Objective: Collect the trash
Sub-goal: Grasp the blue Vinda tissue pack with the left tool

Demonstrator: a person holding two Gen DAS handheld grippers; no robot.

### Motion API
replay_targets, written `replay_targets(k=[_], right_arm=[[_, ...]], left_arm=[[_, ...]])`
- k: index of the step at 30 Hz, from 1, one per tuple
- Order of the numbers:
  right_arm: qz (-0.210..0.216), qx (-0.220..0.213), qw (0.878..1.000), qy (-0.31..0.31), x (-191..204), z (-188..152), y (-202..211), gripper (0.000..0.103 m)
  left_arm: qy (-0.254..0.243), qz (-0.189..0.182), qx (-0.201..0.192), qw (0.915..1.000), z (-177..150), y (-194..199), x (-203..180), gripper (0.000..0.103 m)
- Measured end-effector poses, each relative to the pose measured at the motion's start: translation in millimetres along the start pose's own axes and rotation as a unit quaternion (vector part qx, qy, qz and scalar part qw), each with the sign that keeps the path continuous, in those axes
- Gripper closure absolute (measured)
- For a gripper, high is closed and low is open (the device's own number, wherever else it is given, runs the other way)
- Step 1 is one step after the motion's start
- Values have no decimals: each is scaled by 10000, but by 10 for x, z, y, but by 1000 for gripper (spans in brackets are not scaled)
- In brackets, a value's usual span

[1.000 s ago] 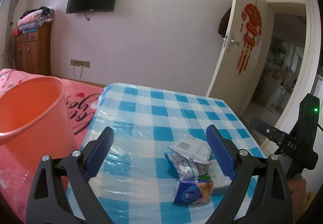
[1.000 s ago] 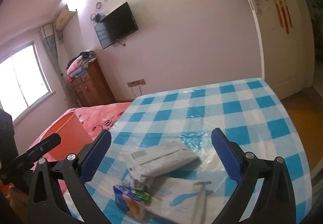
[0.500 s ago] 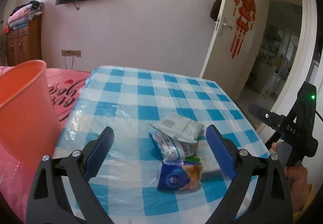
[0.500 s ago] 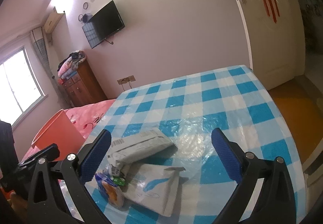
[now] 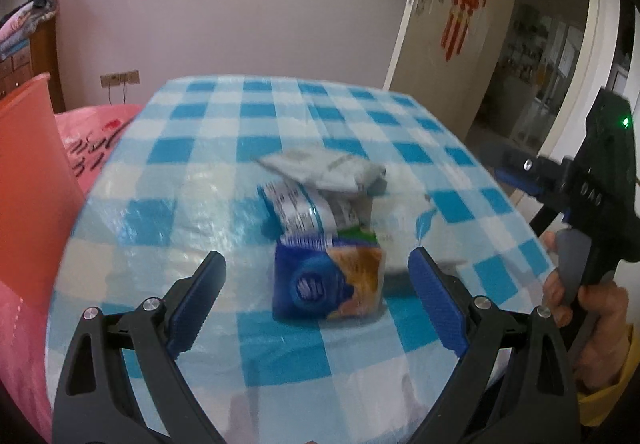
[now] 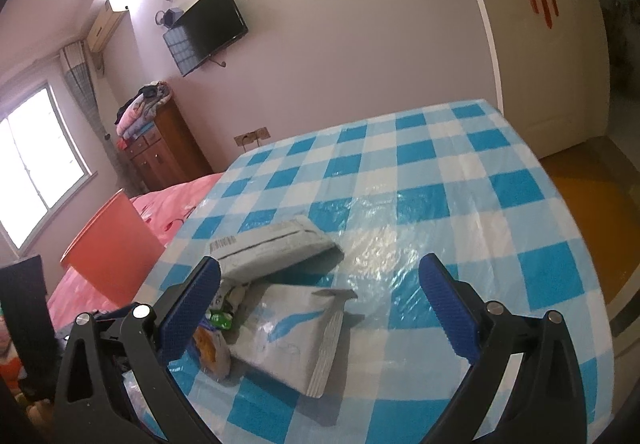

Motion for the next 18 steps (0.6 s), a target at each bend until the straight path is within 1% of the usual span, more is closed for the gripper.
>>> replay_targets(k=[5, 9, 15, 18], right_arm=[[94, 242, 9996, -97, -51, -94, -56, 5], [166, 400, 9989, -156, -90, -147, -113, 5], [232, 602, 9979, -88, -96, -205, -190, 5], [296, 670, 9973, -45, -83, -229, -217, 5]], left_arm=[[-11, 28, 221, 9998, -114, -142, -45, 10], [31, 61, 362, 9993, -146, -247, -45, 10], [29, 136, 576, 9982, -170, -404, -43, 10], [121, 123, 652, 9977, -170, -476, -18, 10]])
Point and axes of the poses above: each gripper's, at about its wrist camera, not at the fingertips, and y roughly against the way its jaws point, x to its left, z to its top, the point moved 2 cm from there along -y, roughly the way its jaws point
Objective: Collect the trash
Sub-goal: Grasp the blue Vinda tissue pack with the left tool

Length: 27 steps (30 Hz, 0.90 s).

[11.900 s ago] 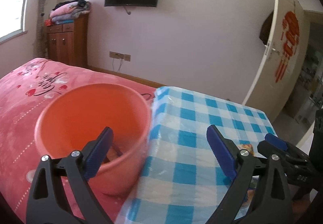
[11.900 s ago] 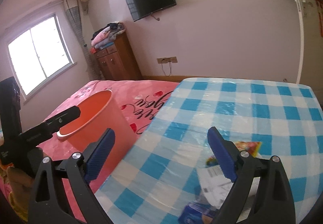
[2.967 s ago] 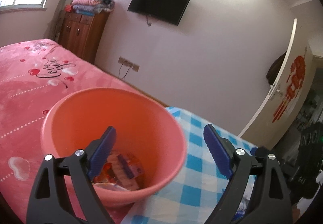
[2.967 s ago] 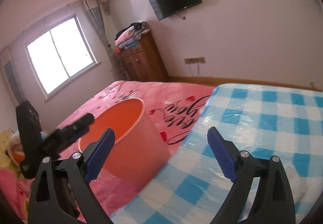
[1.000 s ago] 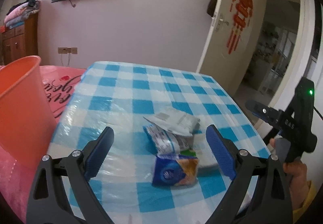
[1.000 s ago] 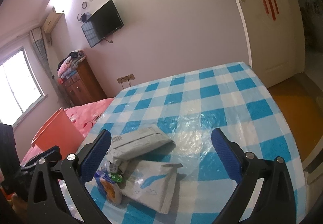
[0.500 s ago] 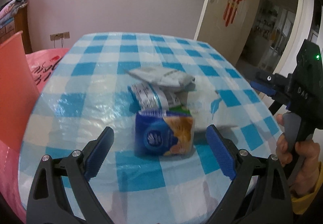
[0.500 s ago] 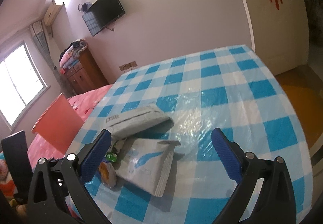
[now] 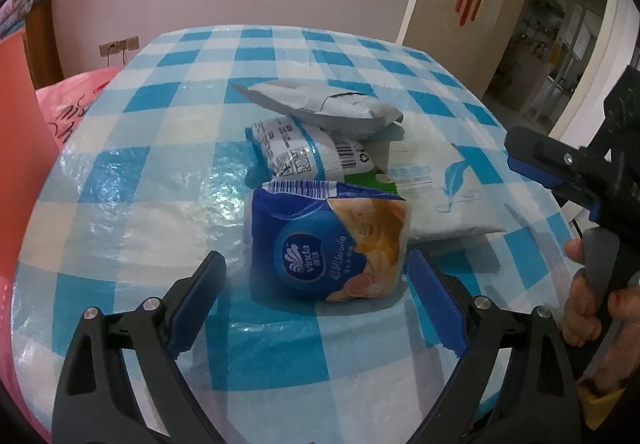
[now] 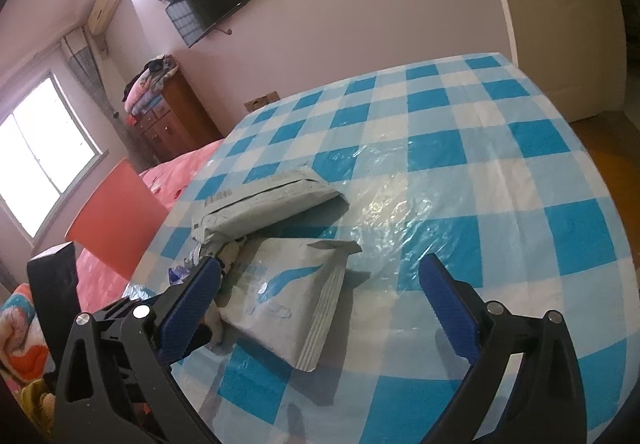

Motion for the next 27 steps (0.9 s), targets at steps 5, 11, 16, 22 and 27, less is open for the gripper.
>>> replay_targets(k=[5, 11, 16, 22, 27], right_arm=[[18, 90, 10000, 18, -10, -17, -62, 5], [54, 181, 9997, -182, -130, -21, -111, 5], [52, 237, 9995, -212, -173, -24, -124, 5], [4, 313, 9993, -204, -173, -41, -158, 5], [-78, 344, 9989, -309, -224, -45, -172, 5]], left_arm=[[17, 61, -9, 10000, 52, -57, 4, 10], [168, 13, -62, 9998, 154, -107, 17, 26], [197, 41, -49, 9998, 252, -186, 4, 29], [158, 71, 63, 9998, 396, -293, -27, 32], [237, 59, 97, 9997, 616, -460, -1, 33]])
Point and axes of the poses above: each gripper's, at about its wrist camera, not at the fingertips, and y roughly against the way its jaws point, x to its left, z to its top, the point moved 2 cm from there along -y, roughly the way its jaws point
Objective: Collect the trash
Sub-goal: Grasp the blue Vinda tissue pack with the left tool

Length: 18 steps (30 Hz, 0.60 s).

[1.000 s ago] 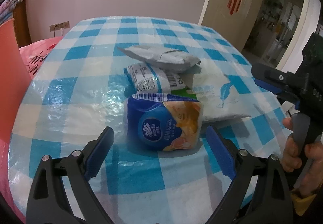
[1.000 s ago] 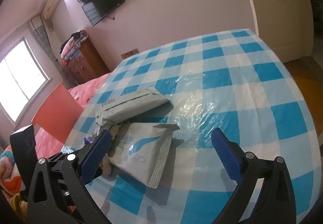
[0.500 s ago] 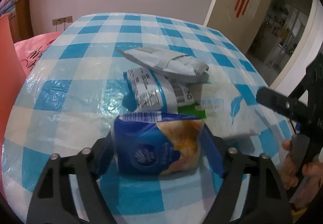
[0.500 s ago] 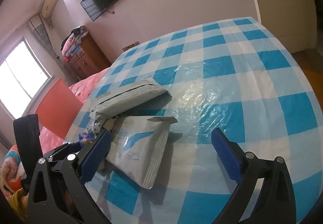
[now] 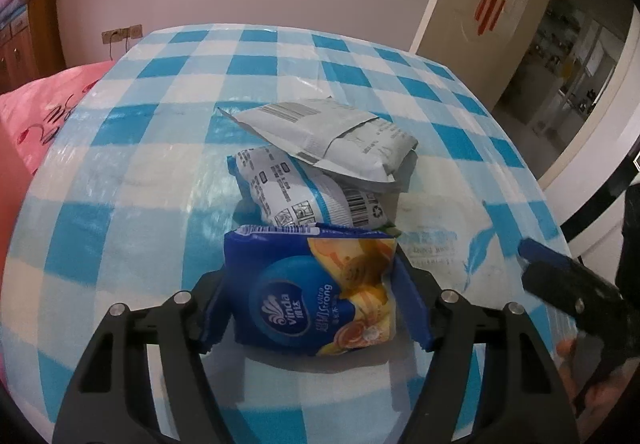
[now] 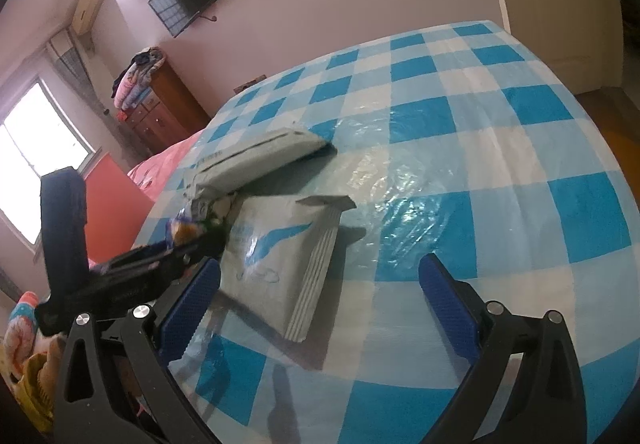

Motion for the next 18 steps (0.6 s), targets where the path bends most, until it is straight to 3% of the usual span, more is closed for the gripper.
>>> replay_targets(k=[6, 10, 18], right_arm=[[-48, 51, 9997, -233, -92, 25, -6, 5], [-41, 43, 9995, -308, -103, 62, -3, 5], [230, 111, 9983, -533, -22, 221, -45, 5]], left_arm=[[100, -54, 0, 9999, 116, -77, 19, 35], [210, -142, -10, 9997, 91, -40, 73, 42], [444, -373, -104, 9983, 55, 121, 222, 49]])
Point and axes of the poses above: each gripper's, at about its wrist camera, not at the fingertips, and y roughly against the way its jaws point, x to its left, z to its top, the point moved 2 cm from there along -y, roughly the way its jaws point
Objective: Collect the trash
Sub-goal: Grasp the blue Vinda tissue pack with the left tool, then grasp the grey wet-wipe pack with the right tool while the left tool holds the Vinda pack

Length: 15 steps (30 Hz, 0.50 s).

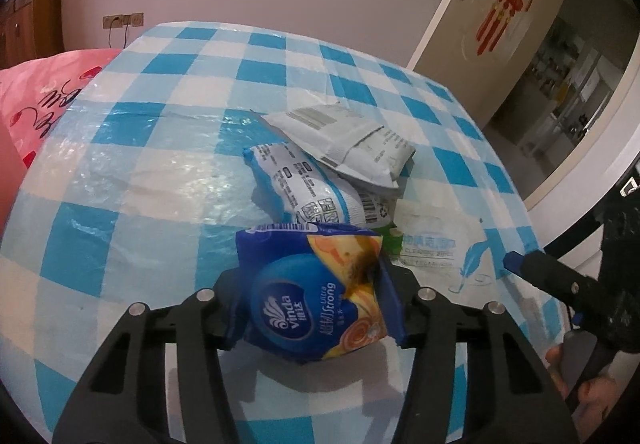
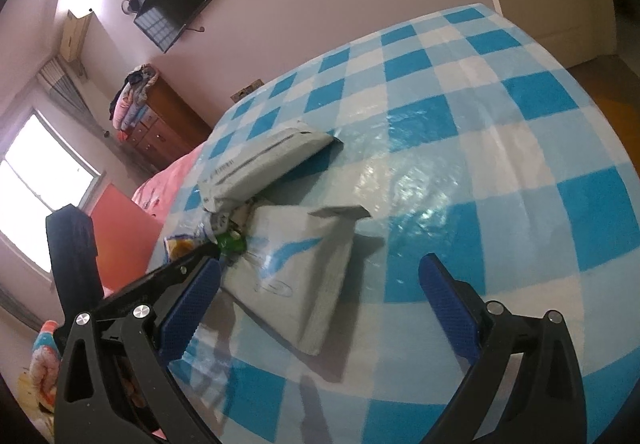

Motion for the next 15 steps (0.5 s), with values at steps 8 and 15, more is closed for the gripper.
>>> replay_targets(k=[8, 15], right_arm=[[632, 201, 9964, -524, 132, 313, -184, 5], [1057, 283, 9891, -989, 168, 581, -362, 12]], left_arm=[[102, 45, -165, 9998, 31, 150, 189, 49], [176, 129, -241, 9995, 57, 232, 336, 49]])
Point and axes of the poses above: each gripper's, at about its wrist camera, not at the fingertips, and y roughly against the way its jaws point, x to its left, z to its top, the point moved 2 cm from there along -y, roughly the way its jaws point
